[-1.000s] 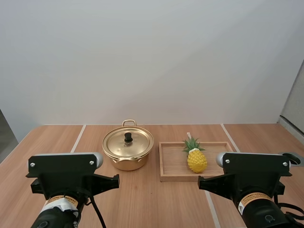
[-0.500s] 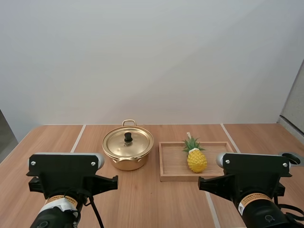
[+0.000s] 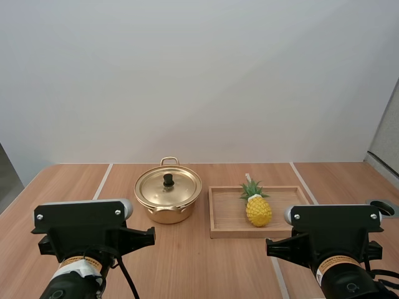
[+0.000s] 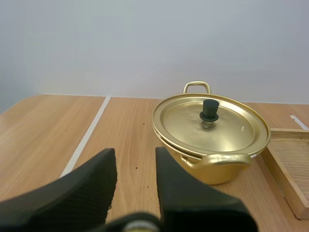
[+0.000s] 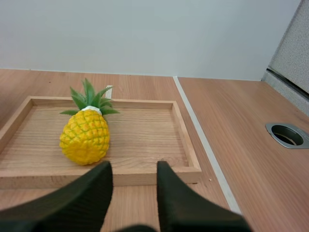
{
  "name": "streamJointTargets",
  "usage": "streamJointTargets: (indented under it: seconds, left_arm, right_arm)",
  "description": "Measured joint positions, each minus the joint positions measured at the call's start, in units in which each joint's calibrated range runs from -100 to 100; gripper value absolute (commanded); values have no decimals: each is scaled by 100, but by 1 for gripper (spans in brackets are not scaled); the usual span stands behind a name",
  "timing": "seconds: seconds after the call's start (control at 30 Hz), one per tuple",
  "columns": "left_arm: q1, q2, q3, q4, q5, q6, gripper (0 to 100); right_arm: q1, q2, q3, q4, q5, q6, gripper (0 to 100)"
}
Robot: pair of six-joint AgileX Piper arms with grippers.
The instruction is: Open the pot, put the pineapple inside, and close it
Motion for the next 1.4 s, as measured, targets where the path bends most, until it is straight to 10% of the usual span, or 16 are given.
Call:
streamJointTargets:
  seconds: [0.43,0.53,0.8,1.13,1.4]
  left_arm:
    - [0,0,9,0,-86,-236,100]
    - [0,0,9,183,-933,255,100]
    - [0,-12,-1523,345,-4569,1070,100]
    - [0,936,-3227,334,-1523,1056,100]
    - [-143,3466,-4577,-1882,2287,3944,100]
  right_arm:
    - [0,0,0,-150,14,0,100]
    - [0,-10,-40,-1448,-262,0,100]
    - [-65,-14,-1769,-1901,-695,0,100]
    - [-71,288,-3046,-1911,-1279,-335,100]
    - [-71,2125,-3685,-1585,-364,-676,100]
